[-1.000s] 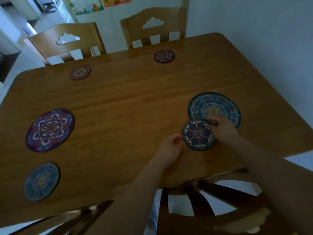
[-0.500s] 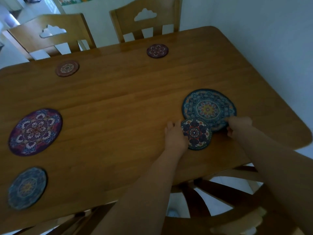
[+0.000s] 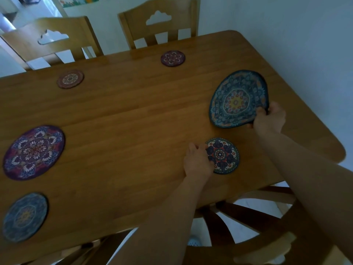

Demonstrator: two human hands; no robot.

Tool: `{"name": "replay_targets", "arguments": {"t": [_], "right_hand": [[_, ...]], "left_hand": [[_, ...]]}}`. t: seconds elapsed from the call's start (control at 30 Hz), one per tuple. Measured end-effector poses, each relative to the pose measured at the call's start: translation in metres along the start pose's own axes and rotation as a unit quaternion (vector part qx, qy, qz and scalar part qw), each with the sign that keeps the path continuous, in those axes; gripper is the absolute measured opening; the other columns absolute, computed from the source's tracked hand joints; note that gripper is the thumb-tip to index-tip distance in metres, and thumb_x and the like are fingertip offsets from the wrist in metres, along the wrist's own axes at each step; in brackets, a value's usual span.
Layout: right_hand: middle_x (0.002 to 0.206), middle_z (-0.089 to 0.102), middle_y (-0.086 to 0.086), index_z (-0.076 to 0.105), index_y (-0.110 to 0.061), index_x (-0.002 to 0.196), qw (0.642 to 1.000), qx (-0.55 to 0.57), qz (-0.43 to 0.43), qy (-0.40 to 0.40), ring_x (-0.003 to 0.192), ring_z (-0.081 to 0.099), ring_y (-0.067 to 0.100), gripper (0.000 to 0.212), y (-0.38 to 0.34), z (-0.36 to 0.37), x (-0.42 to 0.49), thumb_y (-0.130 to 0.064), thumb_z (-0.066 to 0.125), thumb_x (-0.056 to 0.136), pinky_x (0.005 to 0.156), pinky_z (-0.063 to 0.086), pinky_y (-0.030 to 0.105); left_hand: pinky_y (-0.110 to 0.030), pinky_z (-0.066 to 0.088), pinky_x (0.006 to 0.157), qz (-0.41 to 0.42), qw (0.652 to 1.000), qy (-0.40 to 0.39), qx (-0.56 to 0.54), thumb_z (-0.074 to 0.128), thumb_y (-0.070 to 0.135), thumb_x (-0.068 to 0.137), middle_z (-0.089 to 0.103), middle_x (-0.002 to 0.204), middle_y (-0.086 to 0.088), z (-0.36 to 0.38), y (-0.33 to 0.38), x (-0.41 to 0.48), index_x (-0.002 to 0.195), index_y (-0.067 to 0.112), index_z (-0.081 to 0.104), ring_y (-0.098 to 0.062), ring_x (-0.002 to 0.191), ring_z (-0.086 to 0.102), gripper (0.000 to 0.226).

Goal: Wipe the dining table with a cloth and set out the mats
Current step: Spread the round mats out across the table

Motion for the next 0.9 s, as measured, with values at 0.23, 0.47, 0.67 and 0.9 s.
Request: {"name": "replay_targets", "arguments": {"t": [0.23, 0.47, 0.67, 0.9], "right_hand": [[0.087, 0.06, 0.007, 0.056, -0.01, 0.105, 0.944, 0.197, 0.248, -0.091, 0.063, 0.06, 0.02, 0.009, 0.009, 0.041, -0.03, -0.007, 0.054, 0.097, 0.038, 0.05, 0.021], [0.089, 0.055, 0.014, 0.049, -0.003, 0.11, 0.933, 0.124, 0.307, -0.138, 0.066, 0.059, 0.025, 0.016, 0.013, 0.06, -0.053, 0.0, 0.054, 0.095, 0.034, 0.05, 0.024], [0.065, 0.064, 0.02, 0.055, 0.004, 0.09, 0.941, -0.147, 0.22, -0.209, 0.046, 0.06, 0.024, 0.017, 0.011, 0.051, -0.053, -0.01, 0.048, 0.096, 0.045, 0.051, 0.029], [0.074, 0.053, 0.004, 0.054, -0.011, 0.074, 0.859, -0.477, -0.08, -0.167, 0.067, 0.052, 0.024, 0.033, -0.016, 0.043, -0.043, -0.032, 0.04, 0.097, 0.058, 0.034, 0.028]], "left_hand": [[-0.032, 0.044, 0.097, -0.097, 0.954, 0.08, -0.273, 0.039, 0.029, 0.105, 0.058, 0.122, -0.008, -0.021, -0.022, 0.013, 0.129, 0.01, 0.055, -0.021, 0.113, 0.055, 0.035], [-0.035, 0.054, 0.084, -0.248, 0.662, 0.003, -0.707, 0.043, 0.019, 0.104, 0.065, 0.106, -0.013, -0.028, -0.041, 0.021, 0.139, 0.004, 0.043, -0.025, 0.094, 0.065, 0.038], [-0.039, 0.054, 0.084, -0.292, 0.635, -0.02, -0.715, 0.053, 0.006, 0.099, 0.062, 0.098, -0.013, -0.028, -0.039, 0.025, 0.107, 0.004, 0.056, -0.024, 0.088, 0.061, 0.009], [-0.033, 0.053, 0.077, -0.294, 0.716, -0.039, -0.632, 0.046, 0.007, 0.101, 0.057, 0.101, -0.009, -0.031, -0.025, 0.038, 0.103, 0.011, 0.052, -0.022, 0.091, 0.056, 0.007]]}}
Point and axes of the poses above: each hand's wrist, its own x-axis towards the middle knuckle, its own z-axis out of the palm, y = z × x, the point moved 6 cm from there along x, towards the middle knuckle
